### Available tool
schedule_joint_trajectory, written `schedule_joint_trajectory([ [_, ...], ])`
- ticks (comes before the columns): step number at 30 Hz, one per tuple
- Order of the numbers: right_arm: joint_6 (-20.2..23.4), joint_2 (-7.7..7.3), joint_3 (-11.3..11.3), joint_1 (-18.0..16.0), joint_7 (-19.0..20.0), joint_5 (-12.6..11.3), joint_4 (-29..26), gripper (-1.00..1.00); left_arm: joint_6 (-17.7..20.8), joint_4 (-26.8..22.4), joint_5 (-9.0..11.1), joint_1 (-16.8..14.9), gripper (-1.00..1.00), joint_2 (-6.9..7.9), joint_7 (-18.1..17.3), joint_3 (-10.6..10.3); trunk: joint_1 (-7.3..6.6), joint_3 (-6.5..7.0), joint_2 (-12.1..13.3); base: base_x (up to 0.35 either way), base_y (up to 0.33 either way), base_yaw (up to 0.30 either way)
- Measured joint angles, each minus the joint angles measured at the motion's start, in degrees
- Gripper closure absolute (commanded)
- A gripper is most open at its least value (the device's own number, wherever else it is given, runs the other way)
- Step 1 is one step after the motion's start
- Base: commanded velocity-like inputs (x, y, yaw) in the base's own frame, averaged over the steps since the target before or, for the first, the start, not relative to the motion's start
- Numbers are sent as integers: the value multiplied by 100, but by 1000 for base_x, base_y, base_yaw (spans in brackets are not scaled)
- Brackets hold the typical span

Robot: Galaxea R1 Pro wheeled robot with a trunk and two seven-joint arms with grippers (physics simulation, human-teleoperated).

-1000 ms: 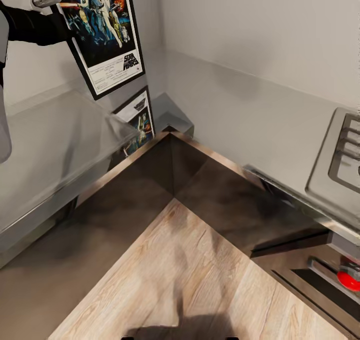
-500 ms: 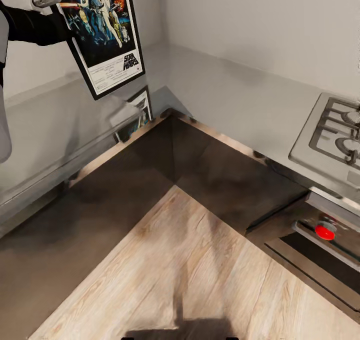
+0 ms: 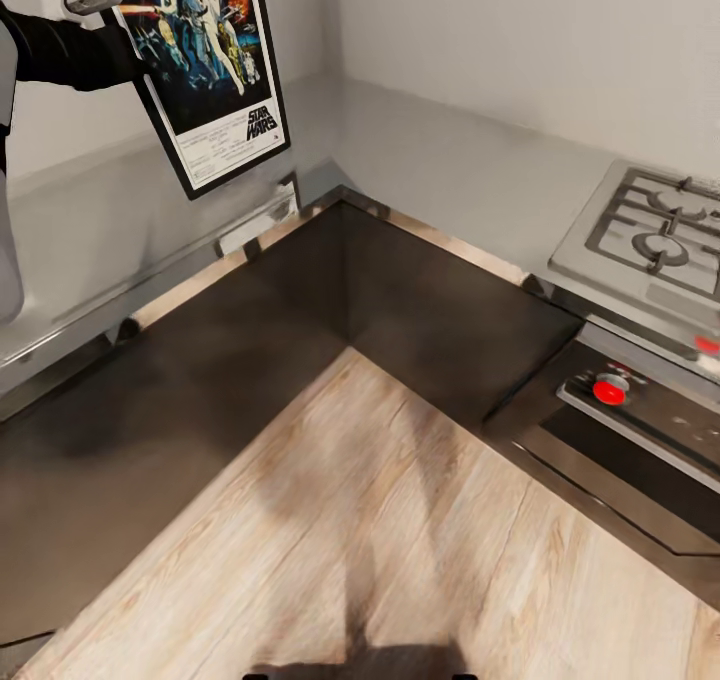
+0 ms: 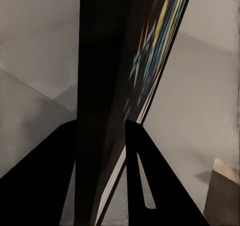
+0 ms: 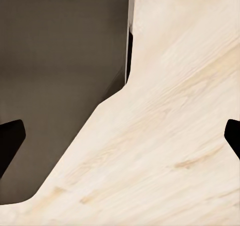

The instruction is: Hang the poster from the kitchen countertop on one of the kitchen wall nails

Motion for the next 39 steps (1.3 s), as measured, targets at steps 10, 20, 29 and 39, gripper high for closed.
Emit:
schedule_joint_trajectory([
  [10,0,0,1,1,0,0,0,-100,-3,2,-1,0,100,0,-155,-1,0,5,0,-315,-146,-36],
  [20,1,0,2,1,0,0,-2,-100,1,7,-6,-1,100,-1,-243,1,-3,56,0,-149,-165,-232],
  [29,0,0,1,1,0,0,-1,-100,-4,-1,-5,1,100,0,-262,-1,-1,103,0,-187,-176,-190],
  [39,-1,0,-6,0,-8,0,0,-100,2,-16,-7,1,100,3,-448,5,-1,107,0,-249,-226,-8],
])
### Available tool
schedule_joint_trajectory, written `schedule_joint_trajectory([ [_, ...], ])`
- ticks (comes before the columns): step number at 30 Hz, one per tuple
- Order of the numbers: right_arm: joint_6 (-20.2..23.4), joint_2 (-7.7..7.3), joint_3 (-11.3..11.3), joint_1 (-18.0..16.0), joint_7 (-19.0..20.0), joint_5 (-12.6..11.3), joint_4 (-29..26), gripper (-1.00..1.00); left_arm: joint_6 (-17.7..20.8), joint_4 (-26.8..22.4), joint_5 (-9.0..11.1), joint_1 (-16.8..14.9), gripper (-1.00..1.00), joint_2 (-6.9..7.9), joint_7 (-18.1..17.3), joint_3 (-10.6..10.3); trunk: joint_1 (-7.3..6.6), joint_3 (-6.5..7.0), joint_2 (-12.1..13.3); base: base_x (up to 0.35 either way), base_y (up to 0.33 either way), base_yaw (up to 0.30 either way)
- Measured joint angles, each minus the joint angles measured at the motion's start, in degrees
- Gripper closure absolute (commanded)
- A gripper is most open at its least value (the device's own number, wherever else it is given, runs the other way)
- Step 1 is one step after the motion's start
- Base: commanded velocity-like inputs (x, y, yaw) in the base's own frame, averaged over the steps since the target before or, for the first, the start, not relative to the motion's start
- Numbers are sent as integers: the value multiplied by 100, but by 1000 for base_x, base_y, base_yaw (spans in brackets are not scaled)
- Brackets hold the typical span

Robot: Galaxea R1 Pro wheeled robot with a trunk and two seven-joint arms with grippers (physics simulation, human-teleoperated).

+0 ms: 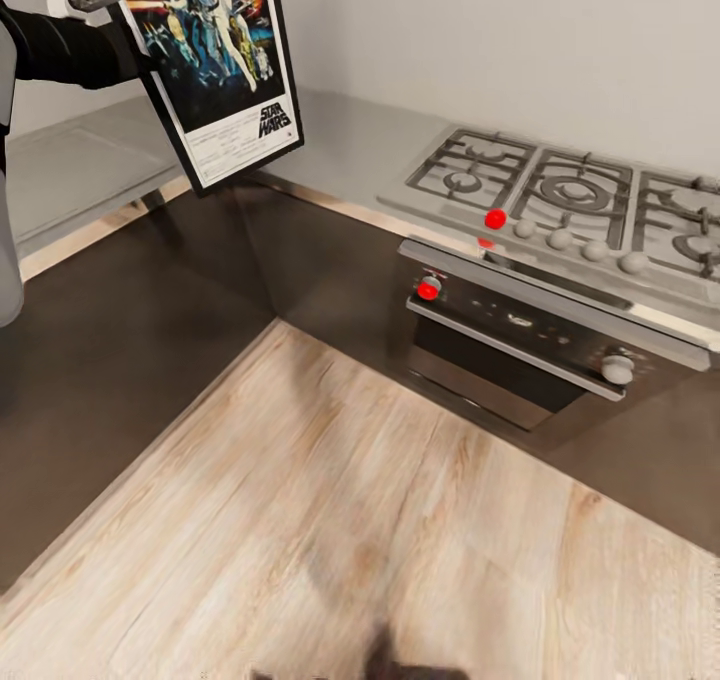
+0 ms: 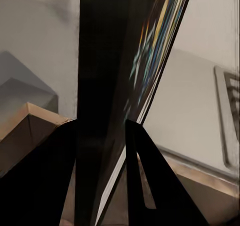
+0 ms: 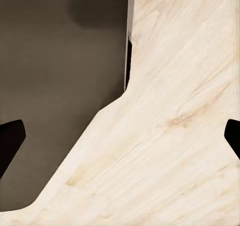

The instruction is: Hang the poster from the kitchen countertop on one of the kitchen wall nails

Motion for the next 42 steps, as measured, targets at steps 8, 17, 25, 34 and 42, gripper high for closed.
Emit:
schedule_joint_trajectory([
  [8,0,0,-1,0,-1,0,0,-100,0,18,-11,-1,100,7,-17,1,0,0,0,-264,-230,0],
  [17,-9,-9,-17,0,-1,-9,0,-100,0,34,-6,0,100,15,-68,1,0,0,0,-276,-229,0],
  [25,17,-110,-33,-60,-2,-20,-283,-100,5,63,-15,-1,100,176,-595,1,-2,0,-1,-144,-131,0],
  [34,1098,-208,-36,-142,-4,-6,-2541,-100,5,230,-28,4,100,202,-1221,-9,-3,0,-1,-7,-7,0],
  [42,3003,-239,-249,-138,-1,-12,-4821,-100,6,291,-37,8,100,203,-1861,-31,-3,0,0,0,0,0],
])
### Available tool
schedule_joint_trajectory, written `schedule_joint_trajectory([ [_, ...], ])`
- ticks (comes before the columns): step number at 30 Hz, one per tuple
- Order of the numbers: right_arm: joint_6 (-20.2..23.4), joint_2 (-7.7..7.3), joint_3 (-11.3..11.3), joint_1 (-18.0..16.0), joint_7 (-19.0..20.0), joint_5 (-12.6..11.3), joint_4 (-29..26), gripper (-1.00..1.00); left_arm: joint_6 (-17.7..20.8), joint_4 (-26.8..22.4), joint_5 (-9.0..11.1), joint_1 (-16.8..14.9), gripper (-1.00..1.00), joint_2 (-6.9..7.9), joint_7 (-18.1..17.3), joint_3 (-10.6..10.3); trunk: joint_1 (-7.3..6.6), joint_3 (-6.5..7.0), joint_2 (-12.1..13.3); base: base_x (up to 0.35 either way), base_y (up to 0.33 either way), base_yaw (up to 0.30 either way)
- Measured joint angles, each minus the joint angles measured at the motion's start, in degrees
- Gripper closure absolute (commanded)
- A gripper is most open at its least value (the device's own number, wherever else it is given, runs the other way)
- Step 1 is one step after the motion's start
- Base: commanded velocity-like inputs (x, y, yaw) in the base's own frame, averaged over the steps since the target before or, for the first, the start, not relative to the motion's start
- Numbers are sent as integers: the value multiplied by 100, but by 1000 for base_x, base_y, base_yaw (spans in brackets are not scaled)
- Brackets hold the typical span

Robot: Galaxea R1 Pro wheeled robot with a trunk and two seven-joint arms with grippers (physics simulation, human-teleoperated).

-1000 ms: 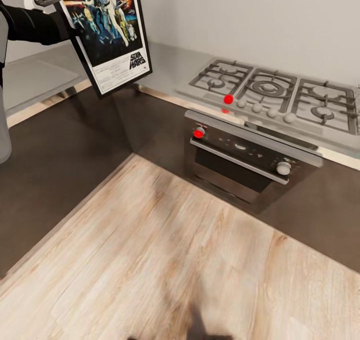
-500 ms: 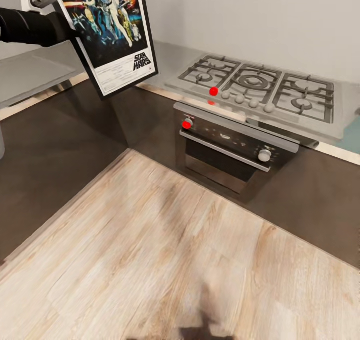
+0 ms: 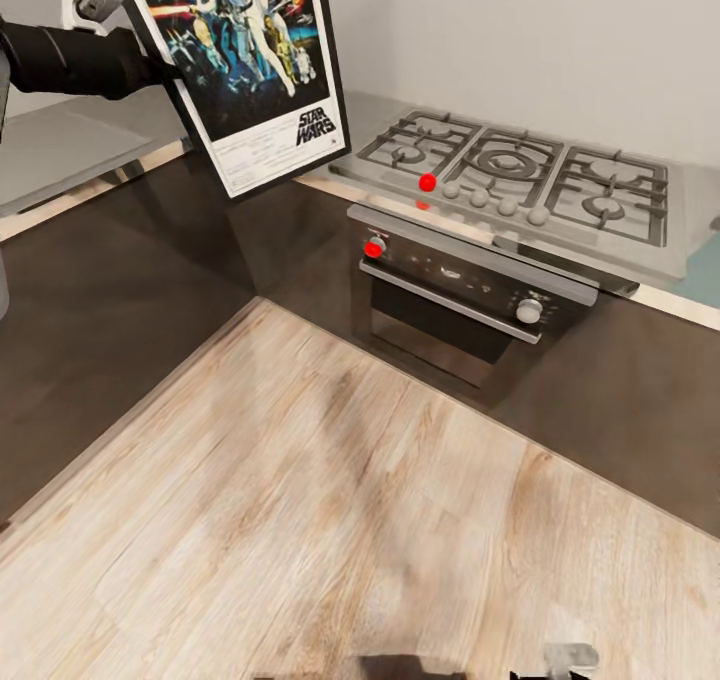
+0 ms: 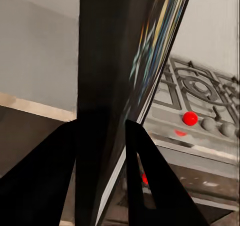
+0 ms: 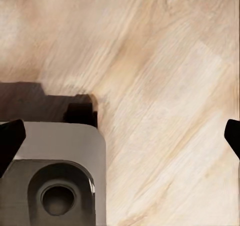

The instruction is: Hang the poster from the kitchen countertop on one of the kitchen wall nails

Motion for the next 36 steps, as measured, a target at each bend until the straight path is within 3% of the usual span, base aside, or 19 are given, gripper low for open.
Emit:
schedule_joint_trajectory([
  [3,340,1,-161,2,0,-7,-636,-100,-4,206,-12,5,100,4,-247,-10,0,0,0,0,0,0],
  [7,469,2,-224,0,3,-10,-1090,-100,-18,474,-77,18,100,13,-746,-81,0,0,0,0,0,0],
  [10,507,5,-233,-8,4,-11,-1307,-100,-83,568,-263,57,100,34,-1284,-239,0,0,0,0,0,0],
  [11,636,9,-239,-13,6,-16,-1528,-100,-202,592,-394,133,100,40,-1537,-297,0,0,0,0,0,0],
  [15,1352,30,-241,-19,10,-28,-2197,-100,-495,619,-577,364,100,46,-1906,-355,0,0,0,0,0,0],
  [20,1845,80,-229,-21,15,-38,-2675,-100,-710,602,-646,751,100,49,-2165,-377,0,5,0,0,0,0],
  [26,1964,85,-244,-49,12,-36,-2828,-100,-1280,610,-674,1351,100,69,-2459,-387,0,49,0,0,0,-21],
  [36,1992,90,-241,-106,8,-34,-2864,-100,-1507,569,-662,2182,100,84,-2674,-387,0,142,0,0,0,-65],
])
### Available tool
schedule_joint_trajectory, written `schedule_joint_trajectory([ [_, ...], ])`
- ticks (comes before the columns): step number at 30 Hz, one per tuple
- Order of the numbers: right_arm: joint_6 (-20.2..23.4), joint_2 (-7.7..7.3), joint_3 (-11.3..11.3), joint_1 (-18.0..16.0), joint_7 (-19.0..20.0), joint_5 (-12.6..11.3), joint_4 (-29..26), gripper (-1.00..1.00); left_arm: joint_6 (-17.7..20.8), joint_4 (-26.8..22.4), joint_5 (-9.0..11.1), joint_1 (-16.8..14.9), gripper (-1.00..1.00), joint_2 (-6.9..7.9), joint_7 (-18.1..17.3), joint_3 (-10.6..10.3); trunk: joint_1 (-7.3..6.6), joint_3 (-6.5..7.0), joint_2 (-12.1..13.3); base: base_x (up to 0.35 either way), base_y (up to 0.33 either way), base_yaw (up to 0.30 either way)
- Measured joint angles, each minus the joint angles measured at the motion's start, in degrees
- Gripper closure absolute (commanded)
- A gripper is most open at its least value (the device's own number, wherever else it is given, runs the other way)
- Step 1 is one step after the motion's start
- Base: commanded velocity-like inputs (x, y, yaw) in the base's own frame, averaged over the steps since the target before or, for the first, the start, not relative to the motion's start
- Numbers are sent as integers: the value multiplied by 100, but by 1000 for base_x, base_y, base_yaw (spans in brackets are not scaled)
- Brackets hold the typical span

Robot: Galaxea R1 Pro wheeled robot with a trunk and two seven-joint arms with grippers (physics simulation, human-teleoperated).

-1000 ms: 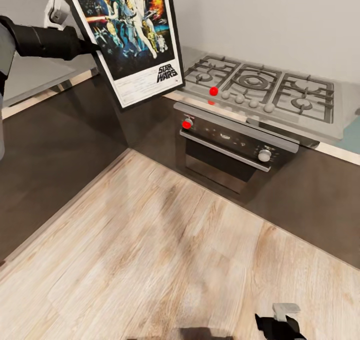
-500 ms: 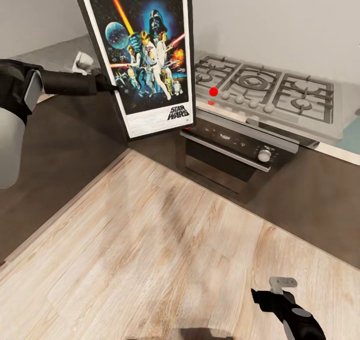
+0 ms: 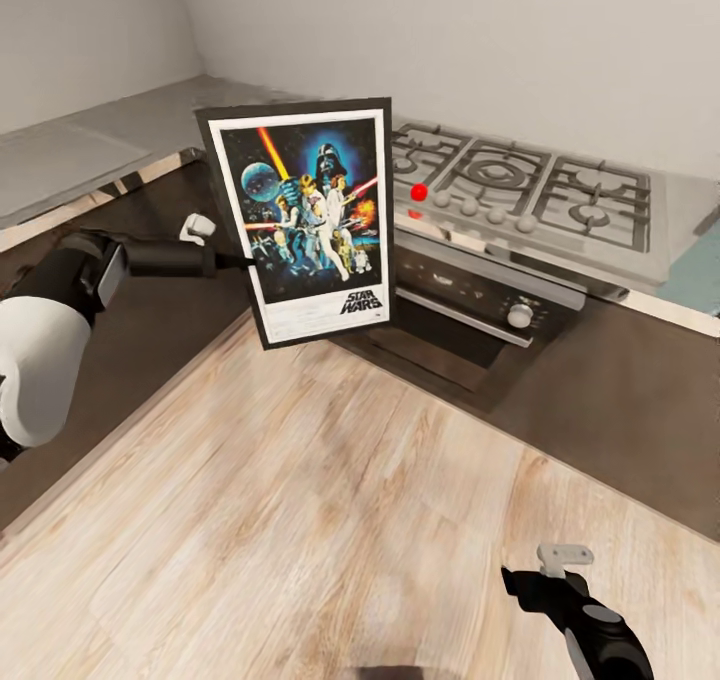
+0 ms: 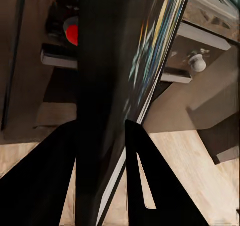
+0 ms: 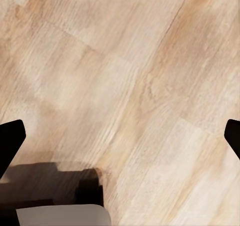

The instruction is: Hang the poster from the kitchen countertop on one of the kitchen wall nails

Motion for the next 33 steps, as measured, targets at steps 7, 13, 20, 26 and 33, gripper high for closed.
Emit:
schedule_joint_trajectory([
  [7,1,0,5,-2,0,-1,-1,-100,-402,29,-15,212,100,47,-274,6,0,67,0,0,0,-19],
  [13,1,1,15,-3,0,-1,-1,-100,-501,34,2,547,100,162,-451,2,0,124,0,0,0,-1],
  [20,-2,0,18,-3,0,-1,-1,-100,-774,54,-3,706,100,238,-774,3,0,191,0,0,0,0],
  [26,-7,3,18,-3,0,-1,-1,-100,-1066,68,-15,944,100,316,-987,4,0,248,0,0,0,0],
  [33,-15,8,34,-3,0,-6,-2,-100,-1134,71,4,1165,100,459,-1056,6,0,315,0,0,0,0],
])
